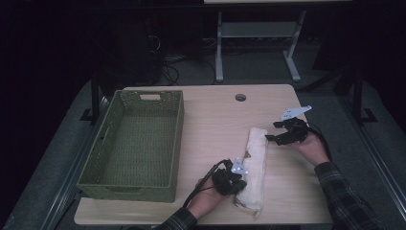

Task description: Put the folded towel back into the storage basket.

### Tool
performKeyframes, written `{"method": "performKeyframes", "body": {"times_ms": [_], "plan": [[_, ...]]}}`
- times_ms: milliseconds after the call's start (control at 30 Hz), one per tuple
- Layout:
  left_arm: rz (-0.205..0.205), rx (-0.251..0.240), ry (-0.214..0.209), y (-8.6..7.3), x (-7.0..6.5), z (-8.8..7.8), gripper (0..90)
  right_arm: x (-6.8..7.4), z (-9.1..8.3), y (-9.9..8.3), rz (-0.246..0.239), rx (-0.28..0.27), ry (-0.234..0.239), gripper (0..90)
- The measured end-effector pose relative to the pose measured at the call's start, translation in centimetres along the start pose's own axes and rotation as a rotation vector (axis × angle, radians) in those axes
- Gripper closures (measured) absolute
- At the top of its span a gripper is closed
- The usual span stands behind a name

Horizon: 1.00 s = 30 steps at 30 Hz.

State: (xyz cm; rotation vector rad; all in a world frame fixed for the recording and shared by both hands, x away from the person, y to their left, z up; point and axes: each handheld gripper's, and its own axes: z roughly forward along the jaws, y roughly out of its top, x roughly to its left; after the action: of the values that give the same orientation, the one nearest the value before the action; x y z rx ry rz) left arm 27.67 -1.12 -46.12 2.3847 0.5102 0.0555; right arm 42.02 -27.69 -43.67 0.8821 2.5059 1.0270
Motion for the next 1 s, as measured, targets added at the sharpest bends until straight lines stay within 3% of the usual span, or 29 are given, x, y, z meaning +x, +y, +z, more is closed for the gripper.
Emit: {"method": "performKeyframes", "body": {"times_ms": [33, 133, 300, 400, 533, 667, 767, 933, 1000], "plan": [[0.02, 0.005, -0.007, 0.3, -0.1, 0.3, 86.3, 0.0, 0.0, 0.0, -0.005, 0.002, 0.001, 29.6], [0.021, -0.018, -0.029, 0.8, -0.6, 1.0, 86.2, 0.2, -0.1, 0.1, -0.001, -0.003, 0.012, 29.6], [0.087, -0.018, -0.065, 1.5, -1.4, 1.8, 85.2, 0.4, -0.1, 0.2, -0.002, -0.014, 0.016, 28.6], [0.094, -0.026, -0.102, 1.9, -2.2, 2.3, 83.4, 0.5, 0.0, 0.2, -0.005, -0.013, 0.023, 28.3], [0.114, -0.03, -0.121, 2.1, -2.3, 2.1, 79.3, 0.6, 0.0, 0.1, -0.012, -0.007, 0.026, 27.9], [0.133, -0.073, -0.119, 3.1, -1.4, 1.1, 66.3, 0.6, -0.1, 0.2, -0.01, -0.021, 0.031, 28.0], [0.163, -0.075, -0.128, 3.9, -0.9, 1.0, 52.8, 0.5, -0.1, 0.2, -0.011, -0.022, 0.031, 27.9], [0.208, -0.076, -0.147, 4.9, 0.4, 2.4, 31.6, 0.6, -0.1, 0.1, -0.013, -0.013, 0.03, 27.9], [0.229, -0.059, -0.16, 5.1, 0.6, 3.1, 30.2, 0.6, -0.1, 0.1, -0.015, -0.013, 0.031, 27.9]]}}
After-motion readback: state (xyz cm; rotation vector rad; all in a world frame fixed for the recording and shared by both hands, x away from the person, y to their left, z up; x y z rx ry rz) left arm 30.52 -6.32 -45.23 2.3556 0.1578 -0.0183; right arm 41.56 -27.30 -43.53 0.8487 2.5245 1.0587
